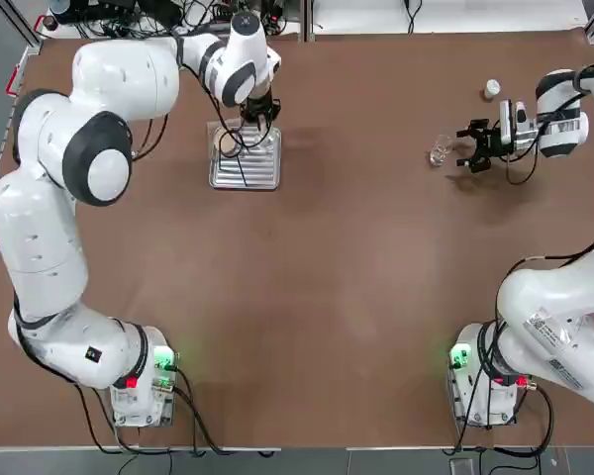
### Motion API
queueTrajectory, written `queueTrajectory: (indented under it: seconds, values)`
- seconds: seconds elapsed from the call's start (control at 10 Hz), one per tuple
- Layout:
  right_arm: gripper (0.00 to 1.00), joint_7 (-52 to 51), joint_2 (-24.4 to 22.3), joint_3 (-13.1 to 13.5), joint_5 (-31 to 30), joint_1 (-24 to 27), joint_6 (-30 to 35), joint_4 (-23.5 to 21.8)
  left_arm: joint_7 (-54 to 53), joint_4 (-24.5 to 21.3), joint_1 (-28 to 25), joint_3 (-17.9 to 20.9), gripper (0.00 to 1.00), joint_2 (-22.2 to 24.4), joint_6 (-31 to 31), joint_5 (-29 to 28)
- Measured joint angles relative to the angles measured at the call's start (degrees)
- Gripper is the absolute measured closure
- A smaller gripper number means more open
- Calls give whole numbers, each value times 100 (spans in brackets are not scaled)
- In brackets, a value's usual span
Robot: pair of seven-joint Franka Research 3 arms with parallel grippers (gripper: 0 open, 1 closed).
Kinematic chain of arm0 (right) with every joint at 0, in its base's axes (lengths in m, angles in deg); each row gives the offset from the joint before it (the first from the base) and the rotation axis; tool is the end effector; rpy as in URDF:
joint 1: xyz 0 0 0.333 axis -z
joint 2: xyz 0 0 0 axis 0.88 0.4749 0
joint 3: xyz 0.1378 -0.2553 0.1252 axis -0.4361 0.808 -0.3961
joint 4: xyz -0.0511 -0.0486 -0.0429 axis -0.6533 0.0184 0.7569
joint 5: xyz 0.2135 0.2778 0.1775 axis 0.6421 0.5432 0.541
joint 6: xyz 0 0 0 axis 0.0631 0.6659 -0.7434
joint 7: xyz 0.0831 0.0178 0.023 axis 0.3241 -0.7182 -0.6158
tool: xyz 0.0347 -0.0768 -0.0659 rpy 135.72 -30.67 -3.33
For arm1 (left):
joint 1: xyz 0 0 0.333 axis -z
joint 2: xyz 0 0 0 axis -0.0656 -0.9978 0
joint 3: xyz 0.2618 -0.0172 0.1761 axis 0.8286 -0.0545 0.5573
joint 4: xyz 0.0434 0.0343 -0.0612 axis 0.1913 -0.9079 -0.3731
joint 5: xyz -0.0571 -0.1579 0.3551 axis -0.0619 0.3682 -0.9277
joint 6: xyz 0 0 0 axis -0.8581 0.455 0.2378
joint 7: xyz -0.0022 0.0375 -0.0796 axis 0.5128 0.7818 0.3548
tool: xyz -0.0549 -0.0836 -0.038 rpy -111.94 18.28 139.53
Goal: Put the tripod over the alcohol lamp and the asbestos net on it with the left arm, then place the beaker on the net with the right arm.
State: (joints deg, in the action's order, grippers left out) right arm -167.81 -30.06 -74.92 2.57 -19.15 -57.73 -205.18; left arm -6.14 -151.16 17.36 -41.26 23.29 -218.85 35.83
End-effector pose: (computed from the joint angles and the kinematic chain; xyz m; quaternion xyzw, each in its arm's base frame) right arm 0.5081 -0.1553 0.1245 -0.6632 -0.5409 -0.3968 0.3320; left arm 0.5676 -0.3789 0.2780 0.9966 0.0716 0.0374 0.0152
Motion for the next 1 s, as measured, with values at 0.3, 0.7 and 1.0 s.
queueTrajectory:
  seconds: [0.3, 0.7, 1.0]
  values:
    - [0, -3, 0, -56, 140, -24, -9, 1, 112, 605, 111, -49, 74, 57, 649, 380]
    - [0, -5, 0, -91, 286, -100, -46, 2, 1044, 991, 846, -76, 74, 78, 784, 411]
    - [0, -11, 5, -95, 300, -116, -80, 5, 1839, 1244, 1580, -15, 74, -227, 848, 412]
